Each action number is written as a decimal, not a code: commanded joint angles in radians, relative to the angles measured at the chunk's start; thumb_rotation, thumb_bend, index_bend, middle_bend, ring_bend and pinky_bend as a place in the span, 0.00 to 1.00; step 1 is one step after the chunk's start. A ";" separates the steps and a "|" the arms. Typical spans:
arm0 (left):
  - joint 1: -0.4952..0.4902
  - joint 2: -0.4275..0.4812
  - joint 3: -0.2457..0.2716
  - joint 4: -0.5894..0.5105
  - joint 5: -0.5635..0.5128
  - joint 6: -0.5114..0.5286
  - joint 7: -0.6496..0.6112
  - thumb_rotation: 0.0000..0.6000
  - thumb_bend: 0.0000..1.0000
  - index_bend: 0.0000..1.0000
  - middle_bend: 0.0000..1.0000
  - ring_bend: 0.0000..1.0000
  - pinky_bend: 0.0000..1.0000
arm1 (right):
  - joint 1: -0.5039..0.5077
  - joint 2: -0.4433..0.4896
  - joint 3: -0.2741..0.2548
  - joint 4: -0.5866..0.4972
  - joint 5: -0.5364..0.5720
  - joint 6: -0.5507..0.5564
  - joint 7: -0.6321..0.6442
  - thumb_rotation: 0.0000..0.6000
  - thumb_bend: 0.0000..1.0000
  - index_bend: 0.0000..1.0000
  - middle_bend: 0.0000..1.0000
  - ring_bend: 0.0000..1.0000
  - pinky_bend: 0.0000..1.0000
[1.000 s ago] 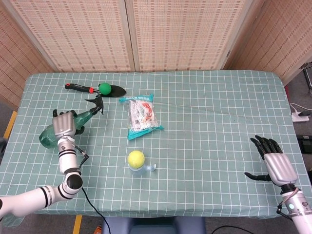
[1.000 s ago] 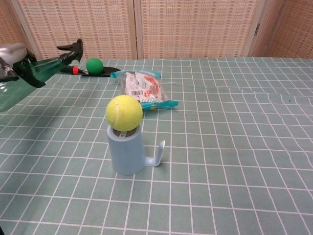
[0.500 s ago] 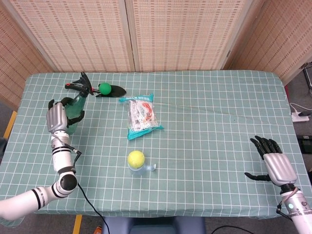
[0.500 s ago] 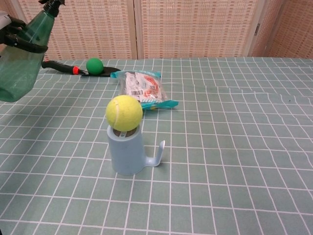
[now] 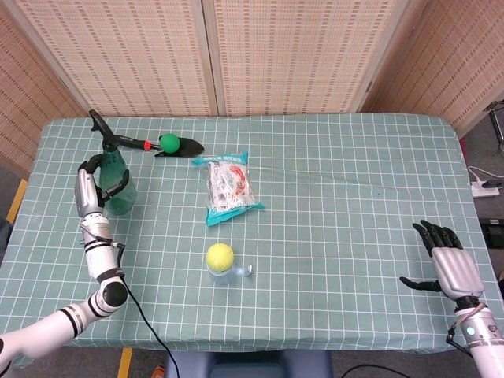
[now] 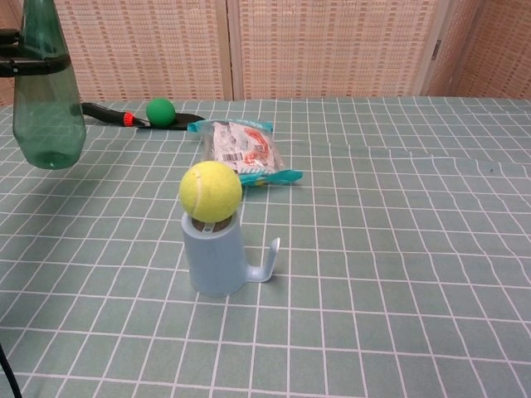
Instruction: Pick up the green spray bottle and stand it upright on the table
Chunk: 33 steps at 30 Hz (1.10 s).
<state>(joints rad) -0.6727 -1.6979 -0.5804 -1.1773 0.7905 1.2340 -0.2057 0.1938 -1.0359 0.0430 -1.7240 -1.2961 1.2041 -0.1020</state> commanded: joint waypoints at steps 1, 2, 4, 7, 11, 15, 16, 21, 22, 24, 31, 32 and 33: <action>0.020 -0.059 0.016 0.130 0.105 0.000 -0.157 1.00 0.35 0.65 0.50 0.20 0.00 | -0.002 0.003 0.002 -0.007 0.016 -0.001 -0.014 1.00 0.00 0.00 0.00 0.00 0.00; 0.019 -0.062 0.018 0.138 0.111 0.000 -0.167 1.00 0.35 0.65 0.49 0.20 0.00 | -0.002 0.003 0.002 -0.008 0.017 0.000 -0.015 1.00 0.00 0.00 0.00 0.00 0.00; 0.019 -0.075 0.018 0.172 0.129 -0.002 -0.211 1.00 0.35 0.65 0.48 0.19 0.00 | -0.003 0.003 0.004 -0.013 0.023 0.002 -0.017 1.00 0.00 0.00 0.00 0.00 0.00; 0.013 -0.108 0.002 0.253 0.155 -0.014 -0.338 1.00 0.36 0.63 0.47 0.18 0.00 | -0.005 -0.003 0.008 -0.015 0.032 0.011 -0.033 1.00 0.00 0.00 0.00 0.00 0.00; -0.005 -0.160 0.013 0.385 0.196 -0.044 -0.456 1.00 0.36 0.62 0.45 0.18 0.00 | -0.004 -0.013 0.013 -0.022 0.054 0.021 -0.075 1.00 0.00 0.00 0.00 0.00 0.00; -0.021 -0.203 0.017 0.490 0.210 -0.086 -0.539 1.00 0.36 0.62 0.45 0.17 0.00 | -0.001 -0.021 0.019 -0.029 0.084 0.022 -0.114 1.00 0.00 0.00 0.00 0.00 0.00; -0.025 -0.211 0.015 0.509 0.210 -0.096 -0.556 1.00 0.36 0.62 0.45 0.17 0.00 | 0.000 -0.022 0.020 -0.031 0.091 0.022 -0.123 1.00 0.00 0.00 0.00 0.00 0.00; -0.041 -0.244 0.007 0.591 0.214 -0.127 -0.624 1.00 0.36 0.61 0.44 0.16 0.00 | -0.001 -0.026 0.024 -0.040 0.115 0.031 -0.152 1.00 0.00 0.00 0.00 0.00 0.00; -0.043 -0.251 0.006 0.604 0.215 -0.132 -0.635 1.00 0.35 0.61 0.44 0.16 0.00 | -0.001 -0.027 0.024 -0.041 0.118 0.032 -0.156 1.00 0.00 0.00 0.00 0.00 0.00; -0.045 -0.260 0.005 0.620 0.216 -0.140 -0.652 1.00 0.35 0.60 0.43 0.15 0.00 | -0.001 -0.028 0.024 -0.041 0.121 0.033 -0.161 1.00 0.00 0.00 0.00 0.00 0.00; -0.047 -0.283 0.016 0.662 0.228 -0.158 -0.676 1.00 0.31 0.56 0.37 0.13 0.00 | 0.003 -0.029 0.026 -0.047 0.136 0.030 -0.175 1.00 0.00 0.00 0.00 0.00 0.00; -0.046 -0.286 0.018 0.663 0.231 -0.160 -0.676 1.00 0.30 0.54 0.36 0.12 0.00 | 0.004 -0.029 0.027 -0.047 0.140 0.027 -0.177 1.00 0.00 0.00 0.00 0.00 0.00; -0.045 -0.288 0.021 0.663 0.233 -0.161 -0.678 1.00 0.29 0.53 0.36 0.11 0.00 | 0.005 -0.029 0.027 -0.048 0.143 0.025 -0.179 1.00 0.00 0.00 0.00 0.00 0.00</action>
<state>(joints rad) -0.7183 -1.9850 -0.5607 -0.5146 1.0230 1.0741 -0.8825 0.1984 -1.0651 0.0699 -1.7716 -1.1539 1.2304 -0.2798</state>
